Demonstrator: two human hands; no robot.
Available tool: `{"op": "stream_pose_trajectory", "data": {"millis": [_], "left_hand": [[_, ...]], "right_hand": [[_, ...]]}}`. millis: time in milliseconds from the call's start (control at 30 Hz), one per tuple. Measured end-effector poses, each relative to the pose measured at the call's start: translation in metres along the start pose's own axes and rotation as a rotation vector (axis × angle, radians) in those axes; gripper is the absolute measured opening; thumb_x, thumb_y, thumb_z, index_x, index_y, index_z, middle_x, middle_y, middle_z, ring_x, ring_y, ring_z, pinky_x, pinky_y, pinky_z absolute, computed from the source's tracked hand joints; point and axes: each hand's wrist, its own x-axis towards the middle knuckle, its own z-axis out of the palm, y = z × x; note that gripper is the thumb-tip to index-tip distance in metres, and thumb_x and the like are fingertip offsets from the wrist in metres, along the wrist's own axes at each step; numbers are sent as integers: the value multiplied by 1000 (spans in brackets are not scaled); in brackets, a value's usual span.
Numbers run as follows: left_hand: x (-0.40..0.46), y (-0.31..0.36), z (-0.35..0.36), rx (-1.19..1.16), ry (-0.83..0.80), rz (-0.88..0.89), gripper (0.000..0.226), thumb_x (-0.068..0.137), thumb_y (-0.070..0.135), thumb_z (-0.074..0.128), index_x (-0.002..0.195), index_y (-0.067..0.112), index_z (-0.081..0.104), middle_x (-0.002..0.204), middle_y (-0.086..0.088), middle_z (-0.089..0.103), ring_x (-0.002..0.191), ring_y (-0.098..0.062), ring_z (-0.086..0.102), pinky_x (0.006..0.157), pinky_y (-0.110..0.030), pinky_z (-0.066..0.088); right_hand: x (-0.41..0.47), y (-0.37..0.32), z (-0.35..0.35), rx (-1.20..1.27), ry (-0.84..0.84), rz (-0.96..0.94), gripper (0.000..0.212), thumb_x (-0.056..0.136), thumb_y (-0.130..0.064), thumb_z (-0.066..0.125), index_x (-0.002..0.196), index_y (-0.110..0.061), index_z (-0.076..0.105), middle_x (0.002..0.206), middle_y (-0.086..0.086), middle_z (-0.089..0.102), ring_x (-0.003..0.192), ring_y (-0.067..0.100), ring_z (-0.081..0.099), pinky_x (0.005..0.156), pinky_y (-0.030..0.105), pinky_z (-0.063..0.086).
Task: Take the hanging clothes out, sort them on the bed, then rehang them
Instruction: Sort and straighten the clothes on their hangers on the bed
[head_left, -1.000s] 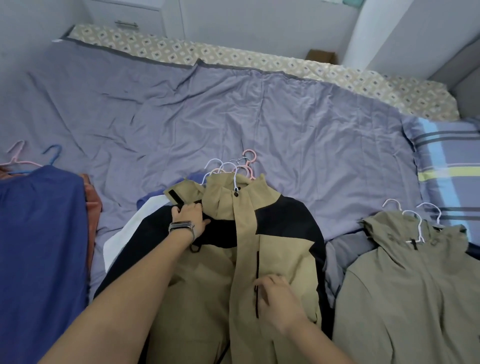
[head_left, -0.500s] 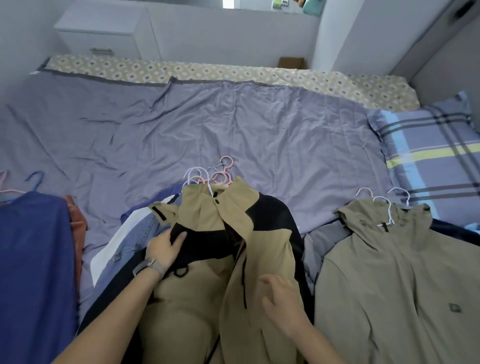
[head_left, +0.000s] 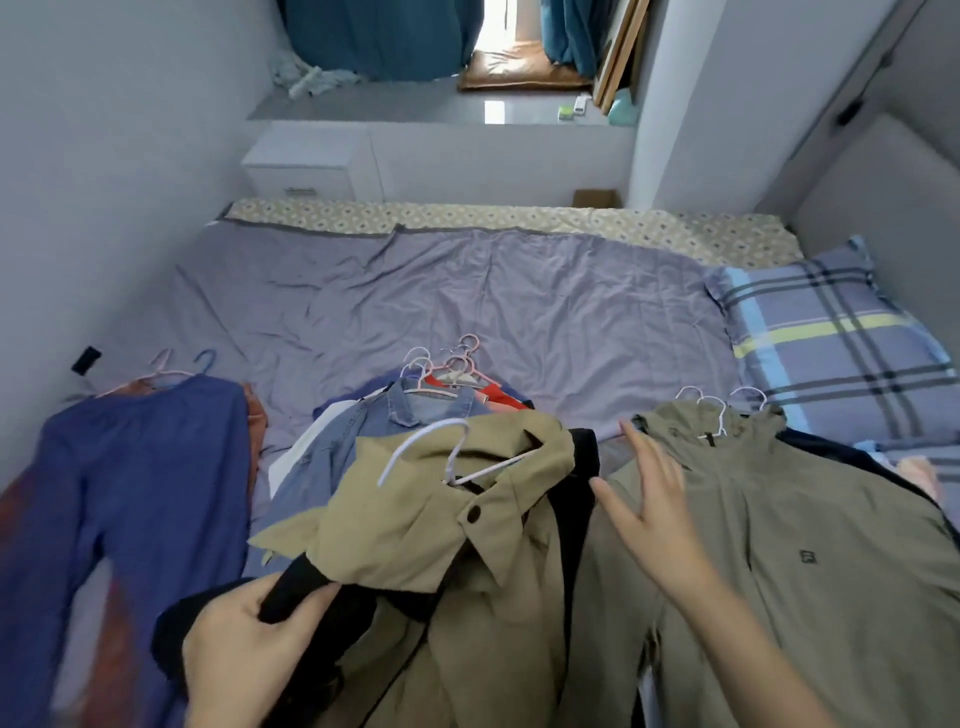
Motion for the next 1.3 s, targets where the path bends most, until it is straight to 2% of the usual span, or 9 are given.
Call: {"op": "stream_pose_trajectory", "data": {"millis": [100,233,367,467,700,767,967,1133,1300], "left_hand": [[-66,11,-46,-72,100,48,26,50,50,71,55,25,66,43,0,56,44,6,53,43,-19,38],[-156,24,-83,-161,208,76,30,51,51,66,70,28,69,47,12,60,52,4,49,41,-21,43],[-237,25,-107,-180,311,95,24,49,50,65,67,34,68,53,-9,54,59,-7,49,34,-37,37],[-282,23,-123,-164,333,84,34,47,57,62,71,33,68,53,-10,62,59,-15,60,36,-32,46],[-339,22,-144,-93,310,163,41,50,61,59,76,30,68,55,-2,65,60,-19,67,56,-31,56],[-351,24,-145,-43,310,208,40,50,60,56,77,32,67,54,1,63,59,-17,64,46,-29,49],[-395,12,-144,25,277,319,32,58,50,57,78,26,61,55,-3,61,63,-14,58,59,-35,44],[-418,8,-135,-6,225,373,38,55,53,55,80,25,61,57,-4,62,67,-26,62,60,-48,50],[-425,37,-102,-86,90,481,30,56,52,55,72,28,61,51,3,54,56,-11,51,57,-38,45]], "right_hand": [[-20,-15,-44,-99,-107,-194,73,82,-58,48,145,-24,33,139,-15,36,128,6,26,109,7,5],[-54,-52,-82,-90,-245,-379,67,80,-62,46,140,-34,39,139,-9,46,130,14,36,111,34,24],[-98,-89,-105,24,-268,-494,45,78,-50,50,110,-20,59,106,-4,59,103,15,51,91,33,39],[-138,-103,-118,52,-222,-555,30,78,-40,49,76,-11,53,73,-6,50,74,9,44,67,33,34],[-233,-122,-167,202,-13,-403,14,67,-34,52,59,-36,42,63,-13,52,66,4,43,64,31,35],[-261,-123,-179,187,25,-345,11,65,-38,51,58,-33,46,69,-11,56,67,9,45,66,30,35],[-334,-123,-209,60,58,-240,15,65,-44,49,57,-32,43,75,-18,56,72,3,45,69,34,34],[-398,-120,-238,17,151,-125,18,72,-13,73,64,-19,59,77,-30,57,77,6,46,73,34,35],[-440,-101,-285,-11,313,50,18,70,-16,75,66,-25,61,66,-8,55,76,11,48,80,41,43]]}}
